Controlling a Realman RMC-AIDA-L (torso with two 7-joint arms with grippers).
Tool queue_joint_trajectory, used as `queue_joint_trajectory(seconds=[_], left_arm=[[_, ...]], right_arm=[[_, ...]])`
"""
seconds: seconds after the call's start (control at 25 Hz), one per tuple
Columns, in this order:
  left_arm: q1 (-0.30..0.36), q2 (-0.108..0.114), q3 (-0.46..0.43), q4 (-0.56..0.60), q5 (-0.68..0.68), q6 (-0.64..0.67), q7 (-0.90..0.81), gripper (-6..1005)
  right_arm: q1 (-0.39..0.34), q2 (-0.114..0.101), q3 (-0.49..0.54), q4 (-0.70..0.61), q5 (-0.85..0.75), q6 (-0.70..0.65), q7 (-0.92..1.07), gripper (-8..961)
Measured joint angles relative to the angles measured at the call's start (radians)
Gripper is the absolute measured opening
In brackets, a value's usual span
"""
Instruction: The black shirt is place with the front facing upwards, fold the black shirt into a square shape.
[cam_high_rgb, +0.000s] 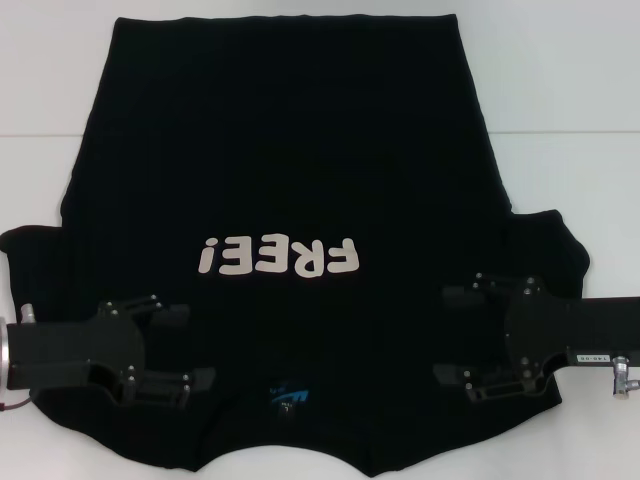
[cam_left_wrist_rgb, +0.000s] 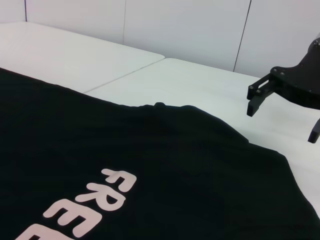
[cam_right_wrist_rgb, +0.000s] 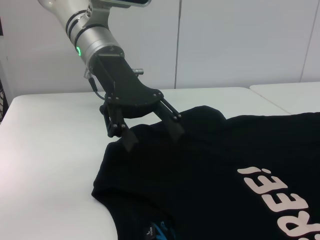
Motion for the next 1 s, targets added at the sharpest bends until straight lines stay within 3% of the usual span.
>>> queue_joint_trajectory(seconds=[0.56, 0.76, 0.88, 1.0], left_arm=[[0.006, 0.0, -0.005, 0.0, -0.004, 0.002, -0.006, 949], [-0.001, 0.007, -0.051, 0.004, -0.007, 0.019, -0.12, 949], [-0.013, 0.031, -0.123, 0.003, -0.013, 0.034, -0.336, 949], [-0.023, 0.07, -0.171, -0.011, -0.014, 0.044, -0.501, 949]], right_arm=[[0.002, 0.0, 0.0, 0.009, 0.0, -0.001, 0.0, 942], [0.001, 0.0, 0.002, 0.01, 0.0, 0.001, 0.002, 941], [0.002, 0.0, 0.004, 0.011, 0.0, 0.005, 0.016, 941], [0.001, 0.0, 0.004, 0.012, 0.0, 0.007, 0.024, 941]])
